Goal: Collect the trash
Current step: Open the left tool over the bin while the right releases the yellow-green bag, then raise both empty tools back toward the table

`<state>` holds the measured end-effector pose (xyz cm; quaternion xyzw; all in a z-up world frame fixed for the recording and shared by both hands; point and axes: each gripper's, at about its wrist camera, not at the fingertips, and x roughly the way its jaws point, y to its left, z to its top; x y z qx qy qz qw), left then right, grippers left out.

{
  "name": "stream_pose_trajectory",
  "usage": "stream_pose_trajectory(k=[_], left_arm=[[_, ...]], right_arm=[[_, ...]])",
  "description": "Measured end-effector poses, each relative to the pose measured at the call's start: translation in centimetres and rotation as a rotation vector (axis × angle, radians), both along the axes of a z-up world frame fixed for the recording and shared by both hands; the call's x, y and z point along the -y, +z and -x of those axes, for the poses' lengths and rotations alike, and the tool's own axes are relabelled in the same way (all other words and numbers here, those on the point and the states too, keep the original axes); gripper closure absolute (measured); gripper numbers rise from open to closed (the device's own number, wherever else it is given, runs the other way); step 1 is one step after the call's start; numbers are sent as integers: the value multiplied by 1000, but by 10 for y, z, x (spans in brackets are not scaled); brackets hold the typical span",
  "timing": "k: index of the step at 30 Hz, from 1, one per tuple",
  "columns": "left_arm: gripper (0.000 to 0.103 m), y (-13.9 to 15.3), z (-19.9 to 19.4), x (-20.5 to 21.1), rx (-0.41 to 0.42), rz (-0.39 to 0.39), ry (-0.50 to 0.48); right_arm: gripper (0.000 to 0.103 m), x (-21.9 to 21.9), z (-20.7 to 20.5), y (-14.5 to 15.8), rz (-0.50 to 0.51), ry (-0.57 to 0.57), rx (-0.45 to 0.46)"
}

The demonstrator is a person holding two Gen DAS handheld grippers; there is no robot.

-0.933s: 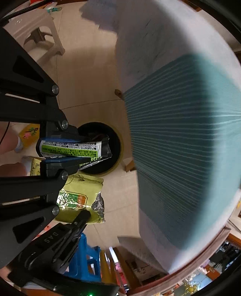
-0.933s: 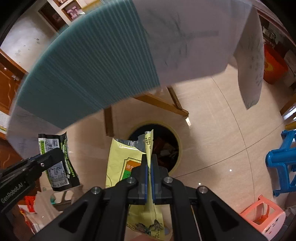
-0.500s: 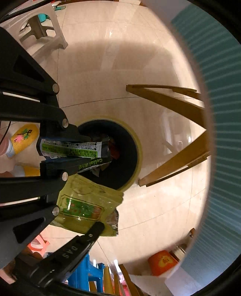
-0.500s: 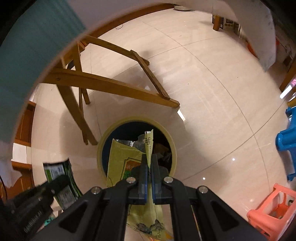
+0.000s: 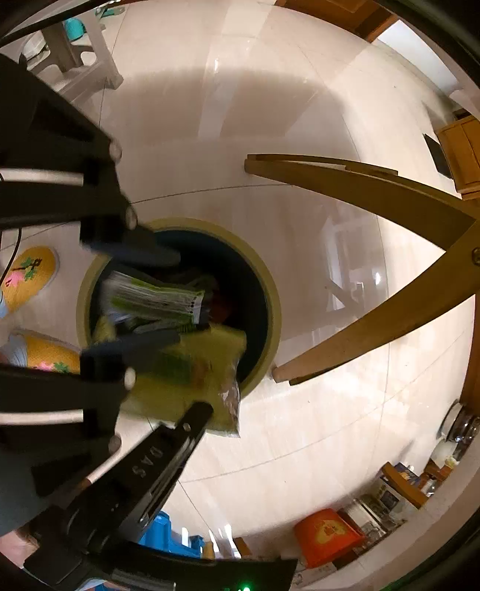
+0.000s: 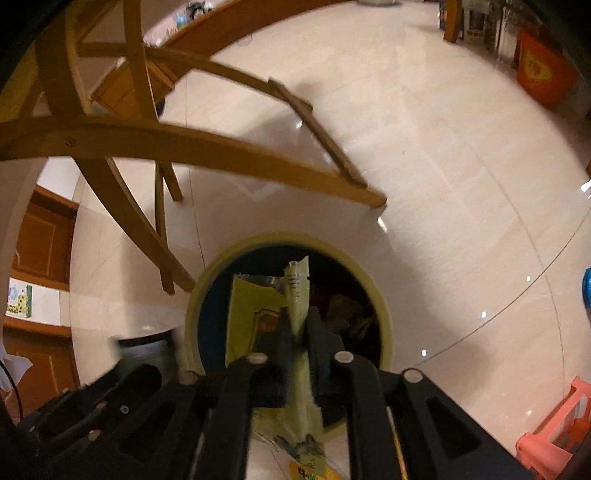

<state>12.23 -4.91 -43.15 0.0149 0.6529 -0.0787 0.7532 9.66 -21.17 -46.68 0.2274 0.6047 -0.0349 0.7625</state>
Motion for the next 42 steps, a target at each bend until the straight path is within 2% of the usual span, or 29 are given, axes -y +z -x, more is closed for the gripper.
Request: stream_pose_trajectory(k=[1,3,6,14,22,27,31,37,42], left_arm=[[48,-2,0,0,-3,-2,0],[44,-3,-4,-5,-13,-9,10],[33,-2,-5,-7,-18,-14,29],[31,22,2,-7,-22,-10,41],[31,83,24,-6,-62,13,35],[31,144,36,-8,-60,22,10],[31,210,44,-14,-32,24,-22],[31,311,49,-31,48,26,-62],[31,394,50,-46,153,36,-77]], right_arm=[[82,0,-2,-5,-14,5,-21],[67,-1,-4,-12,-16,13,-44],[59,2,-2,-13,-26,14,-47],[59,7,5,4,-19,36,-42],[59,8,25,66,-9,52,-34],[59,8,37,119,9,82,-26],[59,3,46,168,28,100,-16],[59,-6,58,258,20,112,28],[59,-17,61,334,32,130,109]])
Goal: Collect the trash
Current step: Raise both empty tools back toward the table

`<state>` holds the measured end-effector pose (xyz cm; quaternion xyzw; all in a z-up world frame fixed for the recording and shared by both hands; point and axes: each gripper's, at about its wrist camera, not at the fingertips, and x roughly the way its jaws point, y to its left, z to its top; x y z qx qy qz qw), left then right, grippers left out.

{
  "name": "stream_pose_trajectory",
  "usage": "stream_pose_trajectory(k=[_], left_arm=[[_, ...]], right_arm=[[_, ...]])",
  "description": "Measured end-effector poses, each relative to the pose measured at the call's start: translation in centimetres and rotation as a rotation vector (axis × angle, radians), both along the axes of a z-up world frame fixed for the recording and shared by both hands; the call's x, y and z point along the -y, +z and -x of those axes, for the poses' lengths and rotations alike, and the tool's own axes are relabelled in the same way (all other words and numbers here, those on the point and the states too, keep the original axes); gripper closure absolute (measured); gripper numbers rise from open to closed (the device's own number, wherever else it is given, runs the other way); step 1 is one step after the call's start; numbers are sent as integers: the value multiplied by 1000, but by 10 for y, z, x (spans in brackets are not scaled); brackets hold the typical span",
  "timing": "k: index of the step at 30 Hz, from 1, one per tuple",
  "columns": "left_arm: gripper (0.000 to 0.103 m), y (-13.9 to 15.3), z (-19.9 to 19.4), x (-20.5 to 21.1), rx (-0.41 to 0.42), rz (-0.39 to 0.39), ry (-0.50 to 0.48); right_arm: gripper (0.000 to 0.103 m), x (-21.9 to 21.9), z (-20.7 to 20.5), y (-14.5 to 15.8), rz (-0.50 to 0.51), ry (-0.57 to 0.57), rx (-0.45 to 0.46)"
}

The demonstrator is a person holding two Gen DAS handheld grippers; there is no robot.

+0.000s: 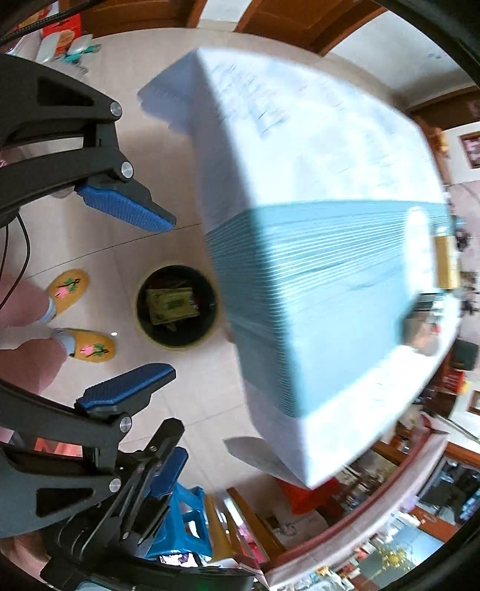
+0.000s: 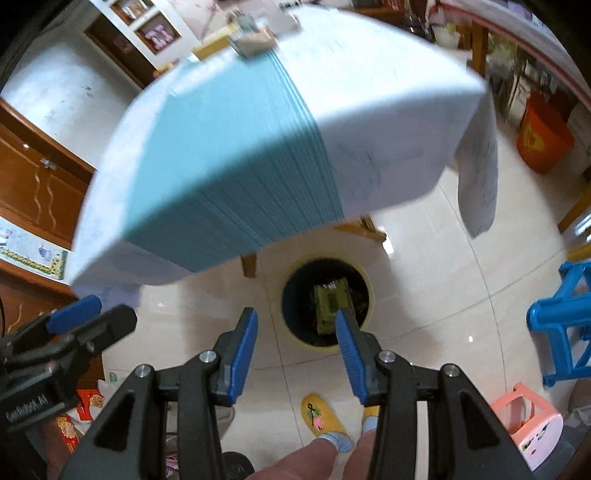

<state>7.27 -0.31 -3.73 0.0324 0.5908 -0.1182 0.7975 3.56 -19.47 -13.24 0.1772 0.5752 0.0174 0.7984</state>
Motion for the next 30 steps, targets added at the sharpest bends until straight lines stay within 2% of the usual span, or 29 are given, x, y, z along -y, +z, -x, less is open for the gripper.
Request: stream_pose_trajectory(k=[4,7,11,14,22,30], left_arm=[[31,53,-1,-10,100,3,-4],[31,81,-5,-18,141,32,-2],[31,102,-12,-27,216,40,13],[31,121,-22,-33,238,68,17],[31,140,-59,-32,238,147,15],[31,134,-118,-2,211,133,38]], right_arm=[[58,-9,2,47,6,6,76],[58,-12,1,76,10,7,128],[58,-16,-2,107,34,10,209],[58,-17,-7,130,57,6,268],[58,-15,-27,163,85,10,370],[58,11,-82,167,76,24,411]])
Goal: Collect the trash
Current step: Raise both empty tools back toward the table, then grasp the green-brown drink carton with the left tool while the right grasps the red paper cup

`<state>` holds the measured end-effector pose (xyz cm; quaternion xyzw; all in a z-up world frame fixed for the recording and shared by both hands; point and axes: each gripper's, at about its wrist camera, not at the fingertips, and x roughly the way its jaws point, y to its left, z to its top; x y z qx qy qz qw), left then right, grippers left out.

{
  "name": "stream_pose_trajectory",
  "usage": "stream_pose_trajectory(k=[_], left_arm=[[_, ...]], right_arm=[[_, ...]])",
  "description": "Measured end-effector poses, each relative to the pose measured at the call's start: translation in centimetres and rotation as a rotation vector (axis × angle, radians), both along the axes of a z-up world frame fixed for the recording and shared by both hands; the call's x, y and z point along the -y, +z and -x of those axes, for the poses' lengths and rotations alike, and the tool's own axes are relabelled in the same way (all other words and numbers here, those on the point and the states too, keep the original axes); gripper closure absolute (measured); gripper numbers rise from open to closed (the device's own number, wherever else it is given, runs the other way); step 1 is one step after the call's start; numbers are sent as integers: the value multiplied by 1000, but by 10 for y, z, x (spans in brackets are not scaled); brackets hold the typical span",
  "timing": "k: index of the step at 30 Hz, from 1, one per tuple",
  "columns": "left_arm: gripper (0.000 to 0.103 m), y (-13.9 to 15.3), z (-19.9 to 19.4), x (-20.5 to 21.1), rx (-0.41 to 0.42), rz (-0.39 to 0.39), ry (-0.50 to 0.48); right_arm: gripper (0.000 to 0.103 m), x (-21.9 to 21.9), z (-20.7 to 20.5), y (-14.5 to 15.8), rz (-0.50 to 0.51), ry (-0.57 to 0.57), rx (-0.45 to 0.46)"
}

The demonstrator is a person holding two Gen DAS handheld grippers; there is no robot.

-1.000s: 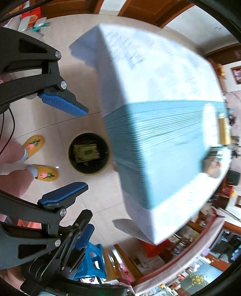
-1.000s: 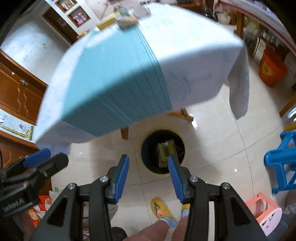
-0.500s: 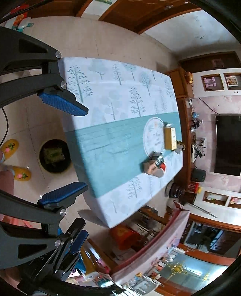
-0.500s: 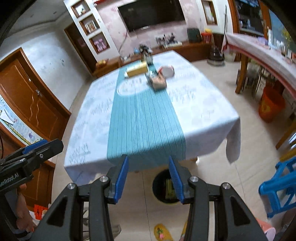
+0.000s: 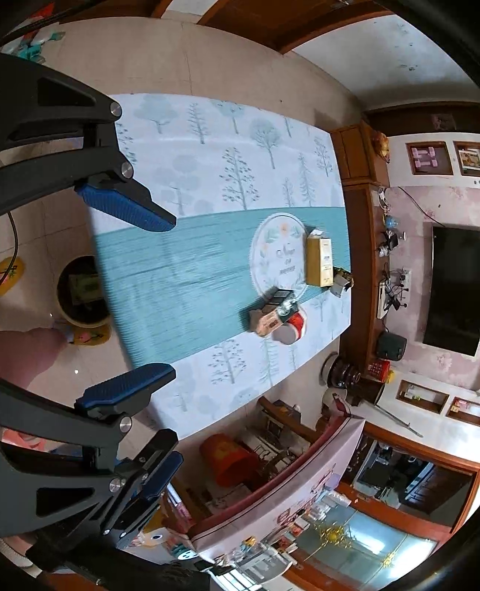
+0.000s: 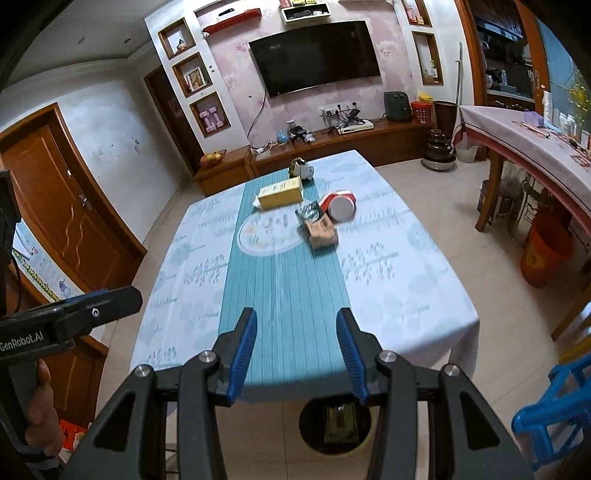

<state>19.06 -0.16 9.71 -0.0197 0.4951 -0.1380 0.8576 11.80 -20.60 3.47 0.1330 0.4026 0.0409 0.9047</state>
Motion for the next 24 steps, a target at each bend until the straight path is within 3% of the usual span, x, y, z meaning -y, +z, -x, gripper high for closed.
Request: stream_pose_trajectory(k=[8,15,24], left_arm=[[31,-19,-94,50,-14,-33,86],[31,-45,-175,103,-38,-75,101],[31,-120,-263,123,-228,-38,232]], right_arm=[[58,46,-100,-11,-19,71,-10],[58,88,-203,-36,-35,164,-100],[58,114,-293,-83,-68,235,-204]])
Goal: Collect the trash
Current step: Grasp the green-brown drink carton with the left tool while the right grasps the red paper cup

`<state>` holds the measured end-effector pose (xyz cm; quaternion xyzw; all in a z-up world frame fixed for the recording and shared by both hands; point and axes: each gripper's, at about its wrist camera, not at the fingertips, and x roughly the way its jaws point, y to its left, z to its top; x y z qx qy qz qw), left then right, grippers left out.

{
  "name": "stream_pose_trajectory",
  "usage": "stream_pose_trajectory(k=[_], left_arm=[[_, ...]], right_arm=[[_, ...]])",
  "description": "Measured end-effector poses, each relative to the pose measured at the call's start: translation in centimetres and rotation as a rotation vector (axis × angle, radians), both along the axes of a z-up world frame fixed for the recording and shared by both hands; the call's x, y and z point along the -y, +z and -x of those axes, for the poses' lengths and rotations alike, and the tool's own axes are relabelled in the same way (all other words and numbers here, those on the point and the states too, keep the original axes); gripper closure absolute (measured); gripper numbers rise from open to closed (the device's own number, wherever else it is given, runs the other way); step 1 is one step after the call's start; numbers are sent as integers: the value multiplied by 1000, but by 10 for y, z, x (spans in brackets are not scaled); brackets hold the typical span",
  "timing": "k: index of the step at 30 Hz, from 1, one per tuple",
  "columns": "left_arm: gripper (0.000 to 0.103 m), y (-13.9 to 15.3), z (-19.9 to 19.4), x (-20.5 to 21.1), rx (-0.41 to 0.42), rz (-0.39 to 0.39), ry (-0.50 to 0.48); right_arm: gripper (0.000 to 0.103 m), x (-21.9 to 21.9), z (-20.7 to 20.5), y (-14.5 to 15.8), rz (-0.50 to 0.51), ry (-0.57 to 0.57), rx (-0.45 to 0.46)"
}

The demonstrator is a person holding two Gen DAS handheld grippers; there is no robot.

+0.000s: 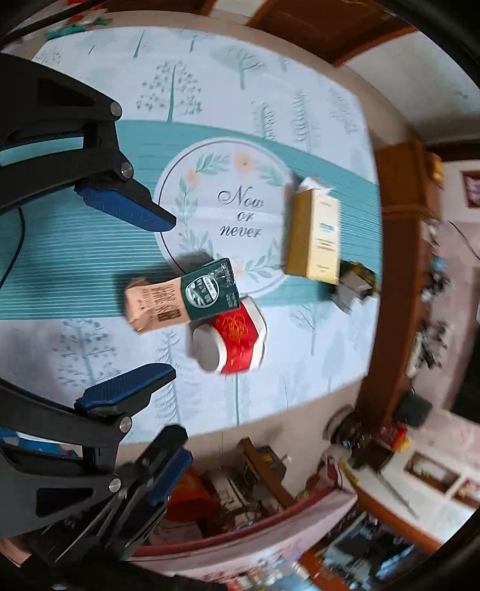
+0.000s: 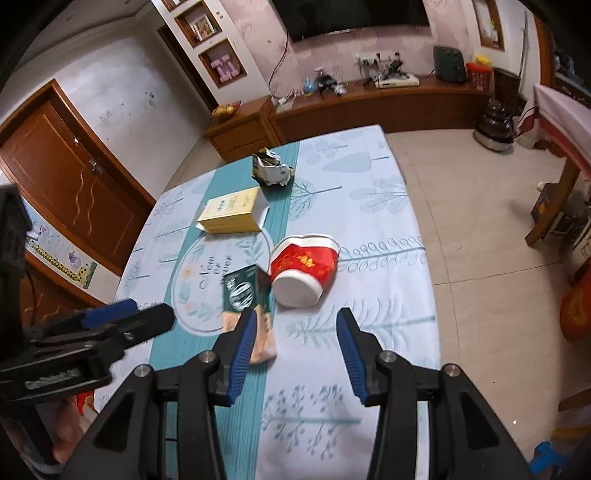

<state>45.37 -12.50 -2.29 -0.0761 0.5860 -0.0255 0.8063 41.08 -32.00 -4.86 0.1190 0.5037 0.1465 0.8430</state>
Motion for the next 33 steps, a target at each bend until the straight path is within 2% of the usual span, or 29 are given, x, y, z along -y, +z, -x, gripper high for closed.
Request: stream_pose_trajectory(k=[7,17,20,21,22,23,29,33], left_arm=[[31,-55,-29,9,-118,-16,39],[31,-101,-43,18,-230,-45,33],[44,-109,-45,15,-249,-38,45],[55,-112,-46,13,-261,-27,49],[60,-113,-47,11,-268,-22,54],[61,-115,-47,8,-273,-13,64],[61,-118,-41,-12,-258,-4,109],[61,-118,-37,-18,-262,-3,129]], right_arm=[[58,8,-48,-31,-44,6,-78],[57,5,-92,-68,-104,15,-207],[54,1,-102,-80,-126,16,-247],[54,0,-107,-85,-136,17,-268],[52,-1,-110,-89,-141,16,-286],[47,-1,-112,-92,-154,11,-293],[45,0,-128,-110,-231,-9,-375],[43,-6,-132,-110,-252,12,-350]])
